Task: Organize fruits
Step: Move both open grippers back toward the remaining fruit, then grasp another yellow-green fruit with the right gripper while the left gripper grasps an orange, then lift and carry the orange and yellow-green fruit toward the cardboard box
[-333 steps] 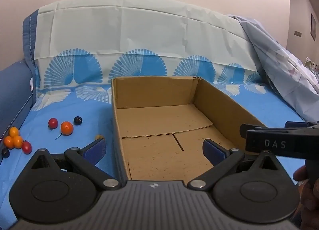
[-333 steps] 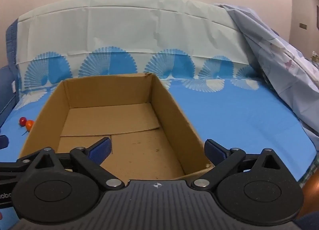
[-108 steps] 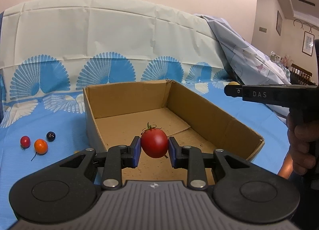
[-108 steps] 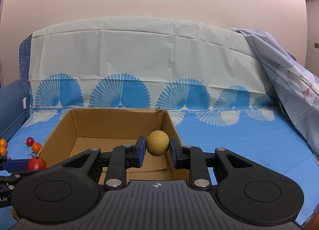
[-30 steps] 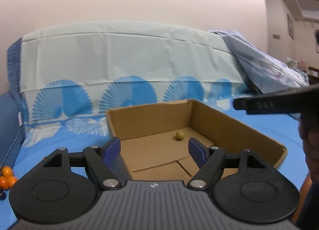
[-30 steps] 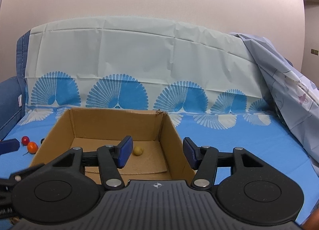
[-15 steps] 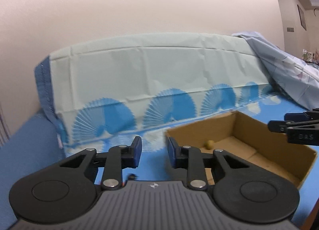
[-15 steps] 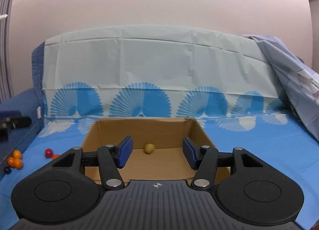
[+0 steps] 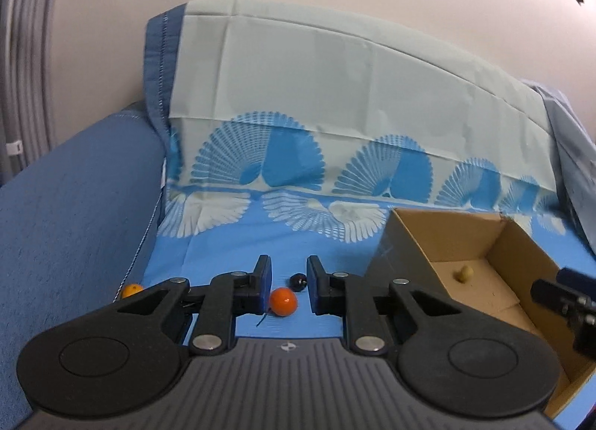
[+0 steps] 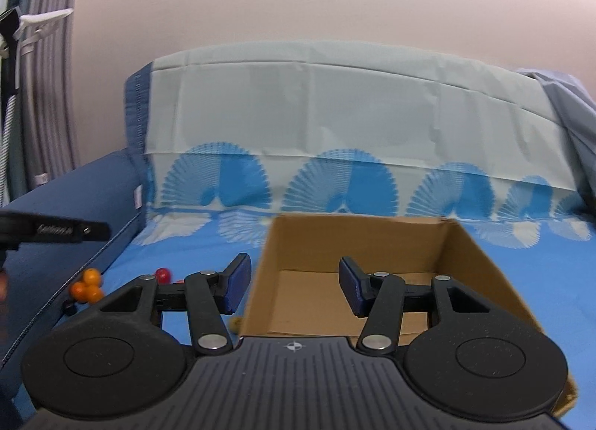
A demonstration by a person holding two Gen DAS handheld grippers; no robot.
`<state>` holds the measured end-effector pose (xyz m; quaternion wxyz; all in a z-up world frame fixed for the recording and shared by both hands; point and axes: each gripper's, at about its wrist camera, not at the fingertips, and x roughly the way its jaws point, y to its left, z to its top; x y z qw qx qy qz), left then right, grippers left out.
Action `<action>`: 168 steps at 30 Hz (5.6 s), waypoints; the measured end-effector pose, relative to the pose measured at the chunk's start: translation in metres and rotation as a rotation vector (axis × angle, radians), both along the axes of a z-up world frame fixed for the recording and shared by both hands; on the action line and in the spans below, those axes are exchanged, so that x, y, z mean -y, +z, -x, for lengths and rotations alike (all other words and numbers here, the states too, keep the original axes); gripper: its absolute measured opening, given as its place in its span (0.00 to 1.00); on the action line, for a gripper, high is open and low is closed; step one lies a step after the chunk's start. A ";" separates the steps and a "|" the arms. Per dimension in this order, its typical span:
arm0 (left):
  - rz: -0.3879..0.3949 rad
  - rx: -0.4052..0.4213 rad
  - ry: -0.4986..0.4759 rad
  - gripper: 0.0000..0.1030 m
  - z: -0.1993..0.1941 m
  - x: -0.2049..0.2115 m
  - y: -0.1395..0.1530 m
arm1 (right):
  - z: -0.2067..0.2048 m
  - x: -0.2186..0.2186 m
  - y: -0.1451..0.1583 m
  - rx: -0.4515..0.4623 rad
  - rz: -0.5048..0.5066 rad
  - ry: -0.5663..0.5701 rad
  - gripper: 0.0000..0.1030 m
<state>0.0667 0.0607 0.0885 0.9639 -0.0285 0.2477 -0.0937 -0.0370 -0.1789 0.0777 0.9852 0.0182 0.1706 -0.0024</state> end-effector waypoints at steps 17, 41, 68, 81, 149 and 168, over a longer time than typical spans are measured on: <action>0.154 -0.005 0.135 0.22 -0.011 -0.040 -0.003 | -0.025 -0.092 -0.033 -0.050 0.014 0.146 0.23; 0.274 -0.180 0.473 0.37 -0.052 -0.099 -0.036 | -0.180 -0.134 -0.158 -0.310 0.246 -0.233 0.44; 0.078 -0.451 0.534 0.37 -0.115 -0.080 -0.107 | -0.116 -0.121 -0.123 -0.361 -0.007 0.072 0.27; 0.097 -0.471 0.359 0.36 -0.066 -0.058 -0.076 | -0.042 -0.108 -0.090 -0.424 0.047 0.197 0.27; 0.037 -0.077 0.054 0.39 0.035 0.020 0.000 | 0.027 -0.057 -0.031 -0.169 -0.041 0.216 0.25; -0.005 -0.022 -0.062 0.40 0.049 0.064 -0.009 | 0.015 0.105 0.022 0.047 -0.127 0.008 0.25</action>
